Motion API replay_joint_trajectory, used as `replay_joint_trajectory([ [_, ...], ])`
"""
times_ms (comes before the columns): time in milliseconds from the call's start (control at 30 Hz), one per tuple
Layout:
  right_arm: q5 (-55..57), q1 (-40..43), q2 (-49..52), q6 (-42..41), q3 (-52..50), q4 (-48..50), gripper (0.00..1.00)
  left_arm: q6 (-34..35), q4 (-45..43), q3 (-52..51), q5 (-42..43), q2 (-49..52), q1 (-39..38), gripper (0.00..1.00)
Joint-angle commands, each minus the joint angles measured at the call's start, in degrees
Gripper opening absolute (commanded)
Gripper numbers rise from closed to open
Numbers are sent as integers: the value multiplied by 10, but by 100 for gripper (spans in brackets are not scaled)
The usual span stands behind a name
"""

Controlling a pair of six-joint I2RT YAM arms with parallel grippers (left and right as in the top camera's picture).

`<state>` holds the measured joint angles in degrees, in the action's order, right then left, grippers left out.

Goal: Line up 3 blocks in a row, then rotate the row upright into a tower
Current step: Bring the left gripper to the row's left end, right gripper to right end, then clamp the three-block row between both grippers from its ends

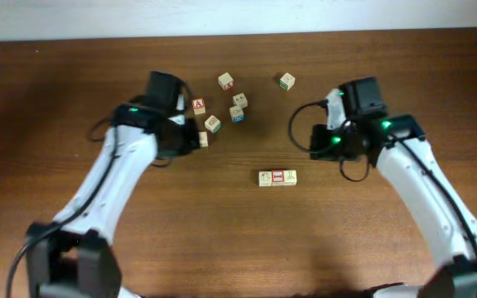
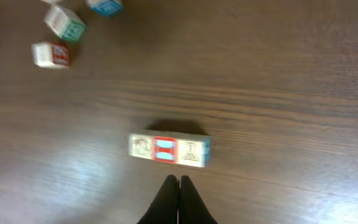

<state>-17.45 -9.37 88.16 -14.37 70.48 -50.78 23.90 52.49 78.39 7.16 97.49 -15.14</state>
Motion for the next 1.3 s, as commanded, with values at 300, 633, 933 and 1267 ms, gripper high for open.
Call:
replay_joint_trajectory([
  [300, -190, 80, 166, 156, -73, 58, 4, -42, -89, 3, 209, 136, -115, 0],
  [633, -214, 79, 222, 155, -77, 94, 4, -78, -85, 3, 211, 165, -106, 0],
  [933, -222, 79, 223, 155, -82, 98, 4, -44, -74, 2, 224, 169, -143, 0],
  [1267, -222, 79, 223, 154, -85, 99, 4, -26, -100, -17, 150, 175, -170, 0],
])
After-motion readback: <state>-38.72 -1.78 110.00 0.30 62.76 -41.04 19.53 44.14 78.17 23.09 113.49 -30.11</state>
